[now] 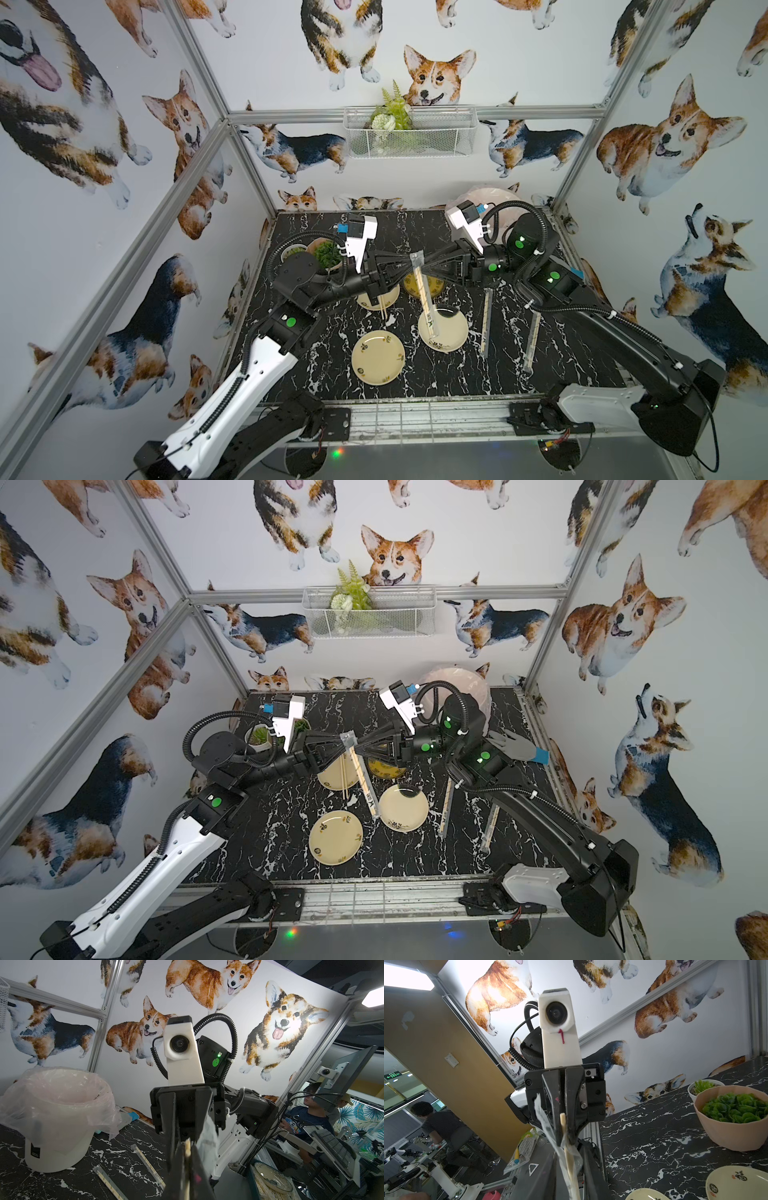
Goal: Remove the packaging of disposable chopsticks
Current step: Remove the packet bag from the disposable chopsticks.
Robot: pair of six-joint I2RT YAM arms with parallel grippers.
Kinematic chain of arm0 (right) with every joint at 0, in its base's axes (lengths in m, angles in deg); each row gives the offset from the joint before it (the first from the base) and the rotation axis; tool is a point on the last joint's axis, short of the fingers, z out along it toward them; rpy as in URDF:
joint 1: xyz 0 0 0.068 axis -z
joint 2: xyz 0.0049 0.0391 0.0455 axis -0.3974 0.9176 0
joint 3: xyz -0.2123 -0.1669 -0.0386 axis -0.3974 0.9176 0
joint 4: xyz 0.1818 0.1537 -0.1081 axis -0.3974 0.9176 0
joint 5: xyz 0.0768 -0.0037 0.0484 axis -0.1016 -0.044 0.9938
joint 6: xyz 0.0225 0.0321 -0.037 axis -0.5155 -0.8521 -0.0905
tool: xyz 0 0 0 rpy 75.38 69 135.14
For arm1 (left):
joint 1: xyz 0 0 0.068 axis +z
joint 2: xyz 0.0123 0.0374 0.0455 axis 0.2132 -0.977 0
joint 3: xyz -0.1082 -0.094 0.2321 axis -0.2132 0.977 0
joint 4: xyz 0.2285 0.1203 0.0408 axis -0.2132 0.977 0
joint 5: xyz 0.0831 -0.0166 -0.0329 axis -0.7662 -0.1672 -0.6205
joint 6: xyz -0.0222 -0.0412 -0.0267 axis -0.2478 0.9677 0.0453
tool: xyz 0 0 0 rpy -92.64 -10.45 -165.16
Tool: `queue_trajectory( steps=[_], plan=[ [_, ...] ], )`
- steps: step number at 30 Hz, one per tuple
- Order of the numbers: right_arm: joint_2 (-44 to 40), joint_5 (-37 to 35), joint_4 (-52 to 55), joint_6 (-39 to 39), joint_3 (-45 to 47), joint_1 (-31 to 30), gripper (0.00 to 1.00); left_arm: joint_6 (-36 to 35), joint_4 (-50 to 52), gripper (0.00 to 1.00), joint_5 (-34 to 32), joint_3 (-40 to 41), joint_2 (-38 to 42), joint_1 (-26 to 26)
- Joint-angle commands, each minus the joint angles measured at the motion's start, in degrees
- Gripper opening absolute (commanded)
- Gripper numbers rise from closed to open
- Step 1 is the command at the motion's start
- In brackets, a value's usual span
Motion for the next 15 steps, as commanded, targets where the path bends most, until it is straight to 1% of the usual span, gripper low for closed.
queue_trajectory(
  steps=[1, 5, 8, 9, 12, 15],
  plan=[
    [-0.01, 0.47, -3.26, -1.27, 0.35, -0.05, 0.22, 0.07, -1.84, 0.0, 0.69, -0.43, 0.12, 0.02],
    [-0.17, 0.41, -2.47, -0.99, 1.04, -0.08, 0.21, 0.22, -2.09, 0.0, 0.59, -0.5, 0.29, -0.02],
    [-0.44, 0.47, -2.46, -1.01, 1.61, -0.05, 0.04, 0.15, -1.84, 0.0, 0.31, -0.6, 0.43, -0.01],
    [-0.55, 0.32, -2.29, -1.01, 1.67, -0.06, 0.0, 0.15, -1.84, 0.0, 0.14, -0.58, 0.54, 0.03],
    [-1.2, -0.64, -1.57, -0.58, 2.32, -0.05, 0.0, 0.07, -1.85, 0.0, -0.95, -0.51, 0.84, -0.01],
    [-2.57, -2.47, -0.83, -0.12, 3.81, -0.06, 0.0, -0.6, -1.16, 0.0, -3.46, -0.51, 1.73, -0.02]
  ],
)
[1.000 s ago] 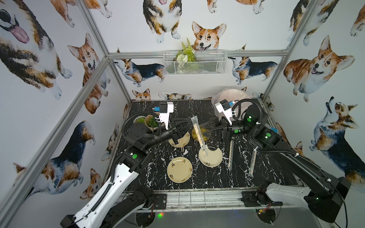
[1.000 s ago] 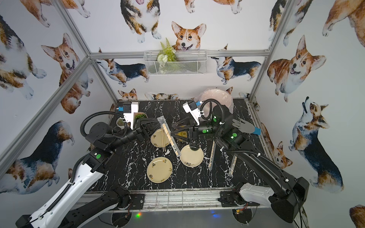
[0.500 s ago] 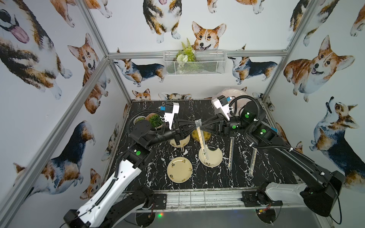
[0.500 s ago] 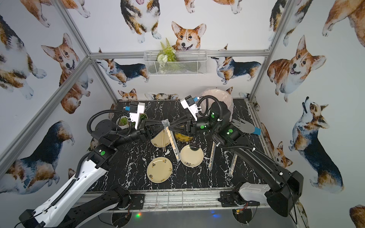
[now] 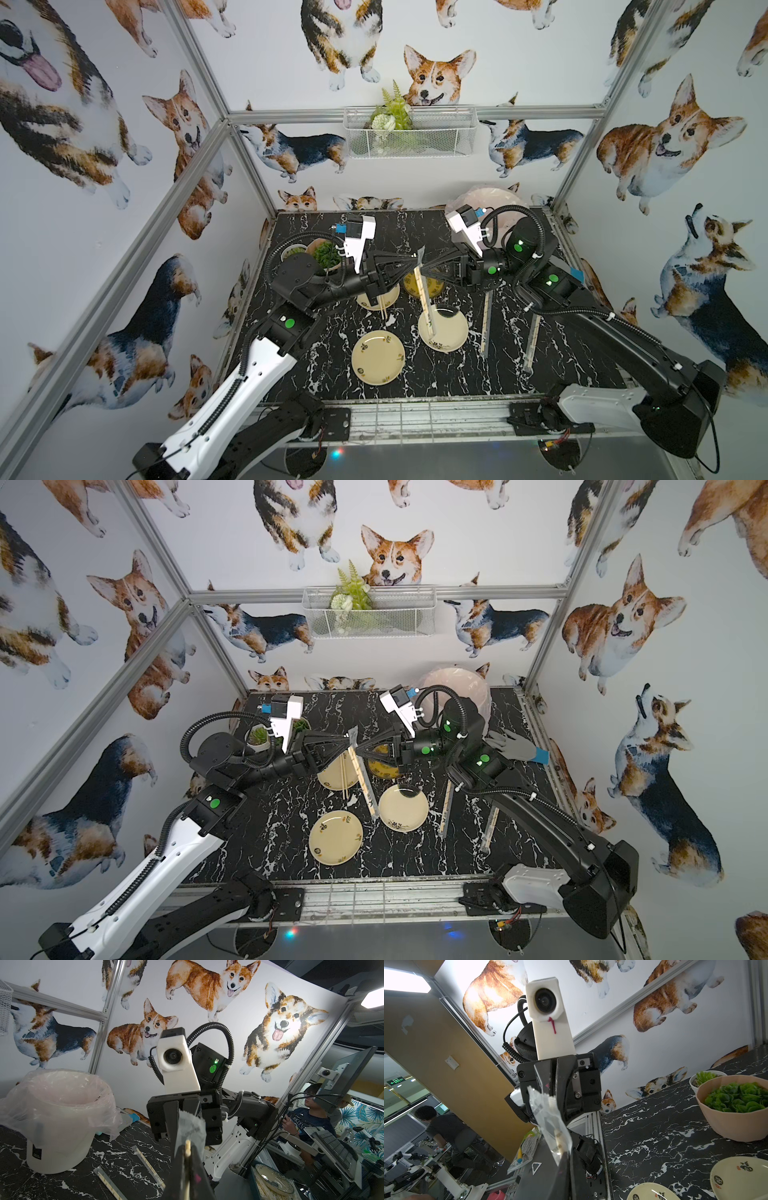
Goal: Remove the packaging of disposable chopsticks
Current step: Remove the packet bag from the disposable chopsticks.
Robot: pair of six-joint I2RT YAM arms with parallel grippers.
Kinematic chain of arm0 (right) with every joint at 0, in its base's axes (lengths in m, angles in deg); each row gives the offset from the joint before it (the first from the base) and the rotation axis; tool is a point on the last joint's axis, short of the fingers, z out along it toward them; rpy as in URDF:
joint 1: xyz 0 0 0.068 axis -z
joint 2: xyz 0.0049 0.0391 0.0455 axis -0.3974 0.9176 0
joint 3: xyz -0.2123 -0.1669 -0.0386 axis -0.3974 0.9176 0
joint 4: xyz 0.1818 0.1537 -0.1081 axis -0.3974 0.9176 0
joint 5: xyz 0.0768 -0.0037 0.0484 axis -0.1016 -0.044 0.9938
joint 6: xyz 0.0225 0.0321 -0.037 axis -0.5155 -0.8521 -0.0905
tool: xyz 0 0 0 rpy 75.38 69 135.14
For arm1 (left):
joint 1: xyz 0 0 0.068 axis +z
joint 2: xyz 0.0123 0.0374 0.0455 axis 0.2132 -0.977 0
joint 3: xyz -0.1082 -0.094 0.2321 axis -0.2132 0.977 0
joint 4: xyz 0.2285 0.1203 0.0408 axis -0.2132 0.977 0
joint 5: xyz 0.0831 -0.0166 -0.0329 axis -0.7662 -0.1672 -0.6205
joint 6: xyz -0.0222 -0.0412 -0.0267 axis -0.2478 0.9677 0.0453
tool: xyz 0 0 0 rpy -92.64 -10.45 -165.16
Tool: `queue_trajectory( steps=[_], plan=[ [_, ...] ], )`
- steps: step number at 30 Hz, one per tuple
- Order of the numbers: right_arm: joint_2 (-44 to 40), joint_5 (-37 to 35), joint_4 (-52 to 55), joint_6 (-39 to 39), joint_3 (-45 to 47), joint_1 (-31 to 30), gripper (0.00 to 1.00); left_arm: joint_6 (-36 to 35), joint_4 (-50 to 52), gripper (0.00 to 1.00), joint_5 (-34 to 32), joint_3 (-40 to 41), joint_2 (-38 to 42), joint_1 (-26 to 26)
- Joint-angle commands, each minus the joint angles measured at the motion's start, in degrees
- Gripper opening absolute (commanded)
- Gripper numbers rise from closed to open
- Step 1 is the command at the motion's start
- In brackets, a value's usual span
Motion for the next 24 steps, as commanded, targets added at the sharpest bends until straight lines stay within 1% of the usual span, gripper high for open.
queue_trajectory(
  steps=[1, 5, 10, 11, 13, 14, 16, 17, 19, 22, 23, 24],
  plan=[
    [-1.91, -2.19, -0.25, 0.87, 1.92, -0.05, 0.0, -0.82, -0.9, 0.0, -3.28, -0.6, 1.24, 0.0],
    [-3.19, -2.13, 0.1, 0.76, 3.94, -0.06, 0.0, -1.17, -0.73, 0.0, -5.61, -0.6, 2.11, 0.04],
    [-4.3, -2.64, 1.4, 1.56, 5.75, -0.14, 0.0, -0.86, -1.26, 0.0, -6.52, -0.38, 2.43, 0.02],
    [-4.35, -1.74, 1.4, 1.58, 5.91, -0.2, 0.13, -0.66, -1.61, 0.0, -6.43, -0.26, 2.43, 0.06],
    [-4.35, 0.62, 1.37, 1.58, 6.04, -0.14, 0.49, -0.46, -1.89, 0.0, -7.23, -0.14, 2.8, 0.05],
    [-4.3, 1.21, 2.29, 1.98, 6.26, -0.14, 0.59, -0.54, -1.67, 0.0, -8.4, -0.08, 3.14, 0.0],
    [-4.37, 1.52, 4.06, 3.09, 7.36, -0.13, 0.66, -0.88, -1.35, 0.0, -10.93, 0.01, 4.31, 0.0],
    [-6.03, 1.37, 5.18, 3.87, 8.02, -0.16, 0.66, -1.12, -1.24, 0.0, -11.99, 0.05, 4.81, -0.01],
    [-6.66, 0.39, 7.88, 6.34, 9.22, -0.14, 0.66, -1.41, -0.75, 0.0, -13.98, -0.07, 5.71, 0.13],
    [-7.17, -0.2, 10.12, 8.63, 10.09, -0.53, 0.64, -1.47, 0.03, 0.0, -16.55, -0.16, 6.57, 0.07],
    [-7.17, -0.56, 11.26, 9.7, 10.13, -0.94, 0.59, -1.52, 0.35, 0.0, -17.83, -0.12, 6.88, 0.08],
    [-7.13, -0.9, 12.54, 10.81, 9.8, -1.4, 0.56, -1.36, 0.64, 0.0, -19.05, -0.07, 7.2, 0.1]
  ],
)
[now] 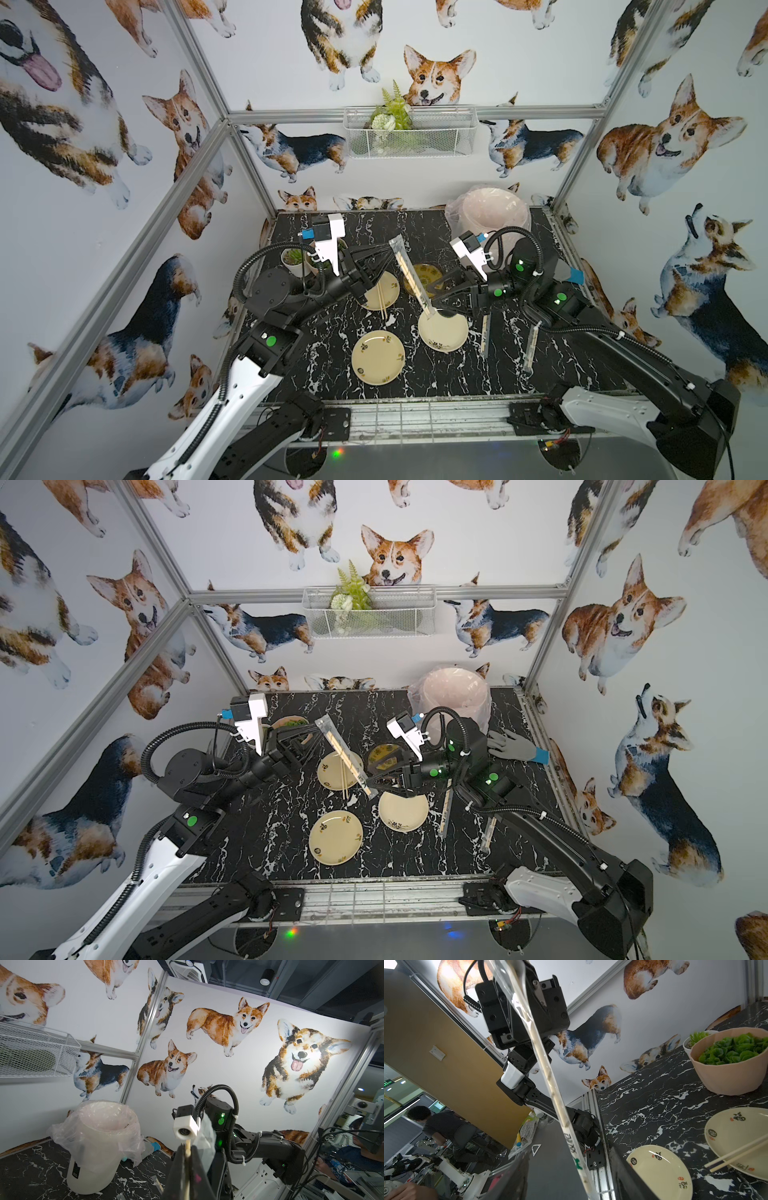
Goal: Remove the packaging of disposable chopsticks
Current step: Remove the packet bag from the disposable chopsticks.
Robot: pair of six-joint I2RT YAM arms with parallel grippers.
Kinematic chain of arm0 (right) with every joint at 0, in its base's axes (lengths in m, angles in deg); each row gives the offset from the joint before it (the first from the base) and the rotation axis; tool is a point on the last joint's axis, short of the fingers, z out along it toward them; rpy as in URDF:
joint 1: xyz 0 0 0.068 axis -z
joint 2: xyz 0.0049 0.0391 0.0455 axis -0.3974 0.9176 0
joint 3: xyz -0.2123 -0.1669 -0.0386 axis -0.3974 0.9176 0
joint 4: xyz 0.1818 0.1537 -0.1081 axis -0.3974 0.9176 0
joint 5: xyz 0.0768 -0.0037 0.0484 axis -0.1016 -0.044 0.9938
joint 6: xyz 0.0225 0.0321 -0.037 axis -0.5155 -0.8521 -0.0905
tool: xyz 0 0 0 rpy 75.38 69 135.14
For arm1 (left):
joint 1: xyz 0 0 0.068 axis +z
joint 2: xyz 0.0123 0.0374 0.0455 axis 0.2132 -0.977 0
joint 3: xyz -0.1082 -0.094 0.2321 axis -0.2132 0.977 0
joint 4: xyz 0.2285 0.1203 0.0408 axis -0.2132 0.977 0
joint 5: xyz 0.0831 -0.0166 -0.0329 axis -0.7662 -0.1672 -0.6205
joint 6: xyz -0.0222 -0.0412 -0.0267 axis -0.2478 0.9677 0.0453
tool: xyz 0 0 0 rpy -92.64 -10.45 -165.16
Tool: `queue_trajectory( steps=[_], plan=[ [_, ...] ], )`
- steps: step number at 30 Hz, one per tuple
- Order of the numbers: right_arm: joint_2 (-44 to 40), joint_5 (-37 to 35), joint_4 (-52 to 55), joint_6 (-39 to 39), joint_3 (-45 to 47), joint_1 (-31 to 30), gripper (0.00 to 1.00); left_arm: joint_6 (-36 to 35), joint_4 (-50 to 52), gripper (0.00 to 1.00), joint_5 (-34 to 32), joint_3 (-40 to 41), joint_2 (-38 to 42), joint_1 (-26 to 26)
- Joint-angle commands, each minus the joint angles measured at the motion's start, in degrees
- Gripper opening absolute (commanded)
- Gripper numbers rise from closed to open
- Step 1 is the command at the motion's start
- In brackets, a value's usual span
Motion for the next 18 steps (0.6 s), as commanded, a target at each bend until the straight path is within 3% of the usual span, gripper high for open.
queue_trajectory(
  steps=[1, 8, 12, 14, 18],
  plan=[
    [-0.12, -1.49, 5.89, 6.53, -0.5, -1.64, 0.53, -0.14, 0.29, 0.0, -6.52, -0.01, 1.09, 0.09],
    [0.62, -4.76, 10.83, 11.39, -1.53, -3.79, 0.34, 0.06, 0.92, 0.0, -11.97, 0.63, 2.72, 0.26],
    [0.68, -6.22, 11.38, 12.32, -1.55, -3.8, 0.33, 0.56, 0.88, 0.0, -12.05, 0.5, 2.63, 0.24],
    [0.46, -8.65, 12.25, 13.0, -1.72, -3.84, 0.41, 0.65, 0.82, 0.0, -11.36, 0.2, 2.44, 0.34],
    [-1.89, -15.19, 12.4, 15.36, -0.9, -3.8, 0.44, 0.29, 2.19, 0.0, -11.36, -0.42, 2.17, 0.32]
  ],
)
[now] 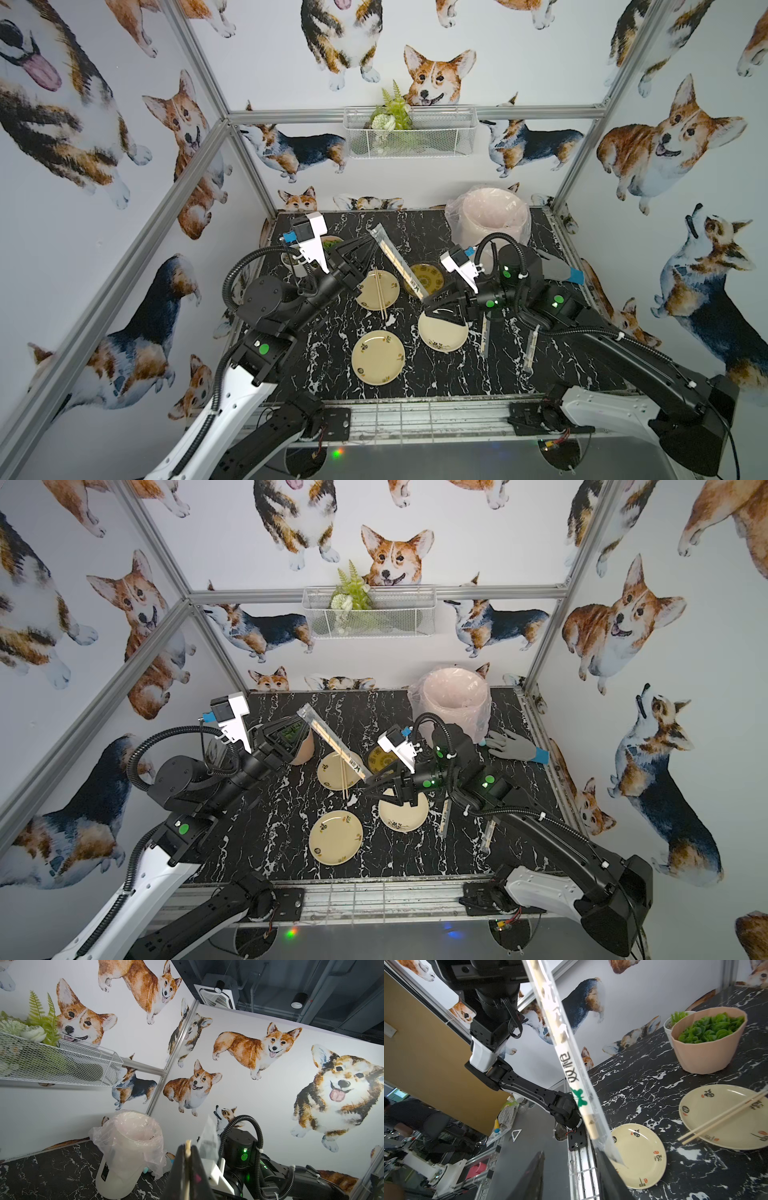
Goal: Remove the packaging of disposable chopsticks
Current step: Remove the packet bag from the disposable chopsticks.
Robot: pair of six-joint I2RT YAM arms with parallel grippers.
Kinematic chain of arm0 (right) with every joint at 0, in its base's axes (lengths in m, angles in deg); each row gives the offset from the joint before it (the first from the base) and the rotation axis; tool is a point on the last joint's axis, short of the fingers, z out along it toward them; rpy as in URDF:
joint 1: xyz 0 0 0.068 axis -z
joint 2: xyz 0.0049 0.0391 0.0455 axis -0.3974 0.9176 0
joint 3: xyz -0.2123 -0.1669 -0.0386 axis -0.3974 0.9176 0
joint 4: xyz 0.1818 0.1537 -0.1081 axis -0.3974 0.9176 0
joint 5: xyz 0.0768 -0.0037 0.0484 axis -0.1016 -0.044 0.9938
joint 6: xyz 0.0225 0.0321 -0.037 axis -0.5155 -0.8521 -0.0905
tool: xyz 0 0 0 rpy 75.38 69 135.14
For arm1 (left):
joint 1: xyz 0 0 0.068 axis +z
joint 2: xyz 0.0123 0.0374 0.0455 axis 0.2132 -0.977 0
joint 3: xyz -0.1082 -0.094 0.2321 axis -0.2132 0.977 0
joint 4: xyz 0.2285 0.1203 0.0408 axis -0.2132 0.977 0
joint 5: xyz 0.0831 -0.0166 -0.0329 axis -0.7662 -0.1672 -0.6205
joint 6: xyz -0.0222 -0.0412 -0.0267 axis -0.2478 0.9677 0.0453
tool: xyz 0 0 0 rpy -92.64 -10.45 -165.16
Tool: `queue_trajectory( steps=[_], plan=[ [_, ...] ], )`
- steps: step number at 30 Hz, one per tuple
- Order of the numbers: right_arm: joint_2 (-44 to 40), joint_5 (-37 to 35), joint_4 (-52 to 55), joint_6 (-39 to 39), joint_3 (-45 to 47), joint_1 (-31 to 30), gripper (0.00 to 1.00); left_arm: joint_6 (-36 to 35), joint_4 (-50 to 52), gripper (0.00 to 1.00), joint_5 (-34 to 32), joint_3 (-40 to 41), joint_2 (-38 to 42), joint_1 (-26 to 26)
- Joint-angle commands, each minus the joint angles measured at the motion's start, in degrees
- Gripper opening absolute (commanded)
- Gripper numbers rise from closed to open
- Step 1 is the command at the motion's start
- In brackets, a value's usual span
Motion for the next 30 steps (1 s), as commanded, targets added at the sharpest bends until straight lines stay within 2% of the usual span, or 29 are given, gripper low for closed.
queue_trajectory(
  steps=[1, 5, 7, 10, 23, 29, 30],
  plan=[
    [-2.02, -7.3, 0.46, 4.21, 0.63, -0.14, 0.45, 0.22, 0.45, 0.0, -0.47, -0.76, 0.0, 0.23],
    [-3.9, -11.47, 0.65, 7.65, 1.49, -0.19, 0.53, 0.54, 0.15, 0.0, -0.03, -0.5, 0.23, 0.24],
    [-3.44, -10.7, 1.0, 8.54, 0.87, -0.22, 0.62, 0.9, -0.26, 0.0, 0.27, -0.49, 0.17, 0.27],
    [-1.99, -8.03, 0.98, 8.67, -0.5, -0.26, 0.62, 1.44, -0.98, 0.0, 0.85, -0.41, 0.0, 0.31],
    [1.9, -1.84, 1.49, 8.77, -2.15, -1.29, 0.28, 2.24, -2.0, 0.0, 0.85, -0.27, 0.19, 0.32],
    [0.96, -3.12, 2.01, 9.19, -1.27, -1.4, 0.0, 2.15, -2.07, 0.0, 0.15, -0.14, 0.56, 0.39],
    [0.78, -3.43, 2.16, 9.16, -1.14, -1.35, 0.0, 2.15, -2.07, 0.0, 0.06, -0.14, 0.54, 0.35]
  ],
)
